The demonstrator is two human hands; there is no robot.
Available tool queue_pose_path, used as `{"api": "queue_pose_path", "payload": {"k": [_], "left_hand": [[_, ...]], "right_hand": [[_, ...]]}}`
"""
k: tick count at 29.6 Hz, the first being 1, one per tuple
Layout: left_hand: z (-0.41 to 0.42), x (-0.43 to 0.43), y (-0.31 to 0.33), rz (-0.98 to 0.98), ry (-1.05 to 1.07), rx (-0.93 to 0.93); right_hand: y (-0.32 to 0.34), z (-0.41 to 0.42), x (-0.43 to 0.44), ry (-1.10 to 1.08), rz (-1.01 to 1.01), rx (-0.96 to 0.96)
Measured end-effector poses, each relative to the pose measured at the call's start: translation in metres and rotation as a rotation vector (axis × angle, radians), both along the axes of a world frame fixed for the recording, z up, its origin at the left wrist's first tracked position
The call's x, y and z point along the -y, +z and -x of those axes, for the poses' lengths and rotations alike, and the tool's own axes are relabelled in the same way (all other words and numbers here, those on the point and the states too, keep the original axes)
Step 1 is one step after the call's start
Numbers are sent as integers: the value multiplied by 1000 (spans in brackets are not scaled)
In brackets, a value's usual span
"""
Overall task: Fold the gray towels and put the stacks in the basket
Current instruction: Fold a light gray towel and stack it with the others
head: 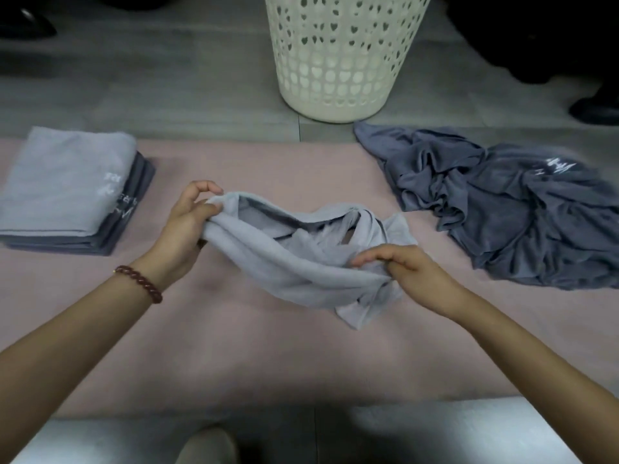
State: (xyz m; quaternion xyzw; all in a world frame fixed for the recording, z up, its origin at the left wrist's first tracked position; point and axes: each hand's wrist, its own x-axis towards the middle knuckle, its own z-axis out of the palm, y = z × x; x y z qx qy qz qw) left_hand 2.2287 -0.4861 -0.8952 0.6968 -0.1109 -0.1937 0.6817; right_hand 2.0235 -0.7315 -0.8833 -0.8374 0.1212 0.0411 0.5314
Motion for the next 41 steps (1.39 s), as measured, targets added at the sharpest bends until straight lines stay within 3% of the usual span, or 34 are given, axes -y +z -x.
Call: {"api": "queue_pose_path", "payload": {"k": [4,6,7,9,10,14,16,19,23,24,28,30,32,37,41], "left_hand": [[-28,24,53,234,101,104],[-40,35,79,334,142,180],[-44,40,89,349,147,229],[-48,46,100,315,138,312],[-47,47,102,287,128,327],[-44,49,85,237,106,265],[-44,46,71,165,133,273],[-41,43,55,26,99,327],[-48,37,38,-157,-20,362],[-50,36,33,-217,-39,377],[-46,33,12,-494,-48,474],[-39,31,-3,-577,-131,545],[-33,28,-15,-629,-180,555],[-25,21,-21,-712,-214,527],[-31,15,-26,-721,-221,651]], "right_hand": [[51,-38,36,-440,-220,410],[86,-49,54,-456,-109,634],[98,-54,63,-444,71,686],[108,-60,77,-480,563,638],[107,-61,81,-537,714,585],[81,-52,90,-567,676,502],[64,-44,99,-552,488,446],[52,-36,97,-530,-58,390],[52,-35,104,-521,-399,181],[54,-35,106,-497,-389,100],[27,-29,109,-237,154,-116],[-5,-22,106,-103,295,-236],[-35,-13,97,-31,418,-223],[-91,14,74,-87,551,-43],[-116,26,72,-159,549,-98]]}}
